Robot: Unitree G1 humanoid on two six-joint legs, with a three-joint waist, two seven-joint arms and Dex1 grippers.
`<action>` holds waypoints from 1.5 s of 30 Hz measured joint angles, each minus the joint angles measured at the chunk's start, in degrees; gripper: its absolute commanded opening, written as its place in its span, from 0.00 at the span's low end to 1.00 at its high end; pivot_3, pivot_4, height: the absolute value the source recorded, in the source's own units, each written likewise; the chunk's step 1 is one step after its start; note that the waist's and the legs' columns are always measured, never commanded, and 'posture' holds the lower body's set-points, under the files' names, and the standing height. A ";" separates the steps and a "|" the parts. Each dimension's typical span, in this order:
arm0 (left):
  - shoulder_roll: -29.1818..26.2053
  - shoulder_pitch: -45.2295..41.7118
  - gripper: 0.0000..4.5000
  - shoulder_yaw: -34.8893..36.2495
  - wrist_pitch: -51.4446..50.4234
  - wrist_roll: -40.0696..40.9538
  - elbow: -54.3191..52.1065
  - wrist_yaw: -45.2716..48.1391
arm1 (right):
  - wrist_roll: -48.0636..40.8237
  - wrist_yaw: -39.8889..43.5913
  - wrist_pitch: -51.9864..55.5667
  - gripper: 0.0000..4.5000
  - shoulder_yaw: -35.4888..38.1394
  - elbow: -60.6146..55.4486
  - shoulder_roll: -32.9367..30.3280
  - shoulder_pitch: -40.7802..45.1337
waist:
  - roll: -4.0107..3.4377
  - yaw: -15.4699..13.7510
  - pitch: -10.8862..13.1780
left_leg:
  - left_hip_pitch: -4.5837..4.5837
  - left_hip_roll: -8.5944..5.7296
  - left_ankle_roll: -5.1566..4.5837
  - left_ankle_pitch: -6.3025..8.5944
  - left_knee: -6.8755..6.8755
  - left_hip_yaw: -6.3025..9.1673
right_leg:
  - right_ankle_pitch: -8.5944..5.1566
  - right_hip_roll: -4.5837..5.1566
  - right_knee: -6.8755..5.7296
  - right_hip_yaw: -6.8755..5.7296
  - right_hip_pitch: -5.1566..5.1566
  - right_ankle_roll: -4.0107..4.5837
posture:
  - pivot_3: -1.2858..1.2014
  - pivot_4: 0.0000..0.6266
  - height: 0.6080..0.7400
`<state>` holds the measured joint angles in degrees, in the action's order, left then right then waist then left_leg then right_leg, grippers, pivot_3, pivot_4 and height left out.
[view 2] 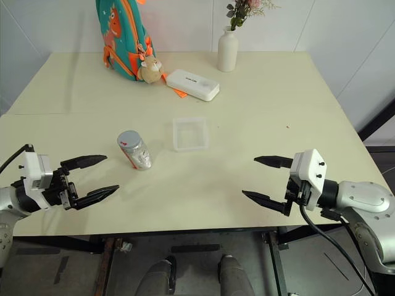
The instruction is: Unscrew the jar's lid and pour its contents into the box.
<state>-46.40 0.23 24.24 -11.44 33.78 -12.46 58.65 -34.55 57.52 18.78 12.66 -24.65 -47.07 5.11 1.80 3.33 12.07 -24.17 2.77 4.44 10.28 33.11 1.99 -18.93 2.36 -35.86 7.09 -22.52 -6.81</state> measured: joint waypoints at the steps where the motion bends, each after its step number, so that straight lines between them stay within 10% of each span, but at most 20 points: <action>1: 0.00 0.00 0.99 0.00 0.00 0.00 -0.10 -0.07 | 0.05 -0.07 0.00 1.00 -0.36 0.03 0.11 0.26 | 0.00 0.02 0.00 | 0.00 0.00 0.00 0.00 0.00 -0.01 | 0.00 0.00 -0.02 0.02 -0.01 -0.01 | 0.52 0.24 1.00; 16: 11.96 11.54 0.99 4.65 1.15 -5.48 -7.12 -15.86 | 0.59 -3.33 0.98 1.00 -9.68 3.57 11.16 16.28 | 0.08 -0.19 -0.03 | 0.02 0.00 -0.08 0.05 0.14 -0.23 | 0.07 -0.01 -0.03 0.28 -0.03 -0.12 | 0.52 0.24 1.00; 45: 24.11 -19.15 0.95 -14.21 11.13 -20.54 20.28 -30.11 | 1.45 -13.30 2.98 1.00 -12.33 -4.46 14.75 14.32 | 0.14 -0.31 -0.08 | -0.01 -0.04 -0.12 0.07 0.26 -0.23 | 0.69 -0.08 -0.10 0.30 0.00 -1.26 | 0.52 0.24 1.00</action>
<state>-22.29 -18.93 10.02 -0.31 13.23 7.83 28.53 -33.11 44.22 21.76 0.32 -29.11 -32.32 19.43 1.94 3.02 11.99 -24.18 2.73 4.32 10.35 33.37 1.76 -18.24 2.29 -35.96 7.40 -22.52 -8.07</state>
